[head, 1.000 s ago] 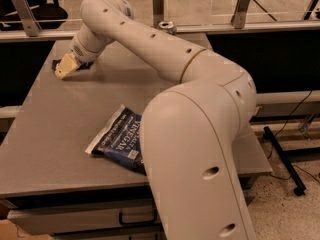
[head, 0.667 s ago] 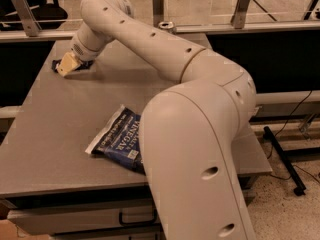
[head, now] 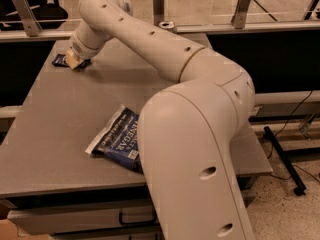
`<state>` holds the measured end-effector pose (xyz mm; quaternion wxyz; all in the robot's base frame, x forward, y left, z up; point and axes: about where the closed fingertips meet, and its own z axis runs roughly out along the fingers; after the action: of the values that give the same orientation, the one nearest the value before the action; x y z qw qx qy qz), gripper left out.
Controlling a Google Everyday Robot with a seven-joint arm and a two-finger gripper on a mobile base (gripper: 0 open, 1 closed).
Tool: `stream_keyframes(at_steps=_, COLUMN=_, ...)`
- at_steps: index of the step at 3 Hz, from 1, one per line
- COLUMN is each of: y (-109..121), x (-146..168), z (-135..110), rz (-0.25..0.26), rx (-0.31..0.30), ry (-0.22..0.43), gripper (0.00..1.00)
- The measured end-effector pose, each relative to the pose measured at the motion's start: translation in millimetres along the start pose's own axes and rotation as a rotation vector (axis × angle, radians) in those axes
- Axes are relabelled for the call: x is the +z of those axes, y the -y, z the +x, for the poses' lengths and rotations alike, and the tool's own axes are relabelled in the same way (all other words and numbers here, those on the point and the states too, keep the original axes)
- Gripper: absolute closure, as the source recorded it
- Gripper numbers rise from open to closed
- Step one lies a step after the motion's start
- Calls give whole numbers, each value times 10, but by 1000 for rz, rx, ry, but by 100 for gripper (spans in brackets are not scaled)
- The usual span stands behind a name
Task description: Pick rxbar blueberry
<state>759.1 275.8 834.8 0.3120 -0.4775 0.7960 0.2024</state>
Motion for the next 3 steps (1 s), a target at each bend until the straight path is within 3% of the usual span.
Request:
stream_keyframes(at_steps=1, y=0, x=-1, z=0, rz=0, rx=0, ry=0, gripper=100)
stream_keyframes(at_steps=2, y=-133, x=-327, z=-102, rz=2, rx=-97, ry=48, gripper=100)
stream_keyframes(at_steps=3, y=-390, x=-1163, z=-186, rz=-8, rx=-231, ry=195, gripper=100)
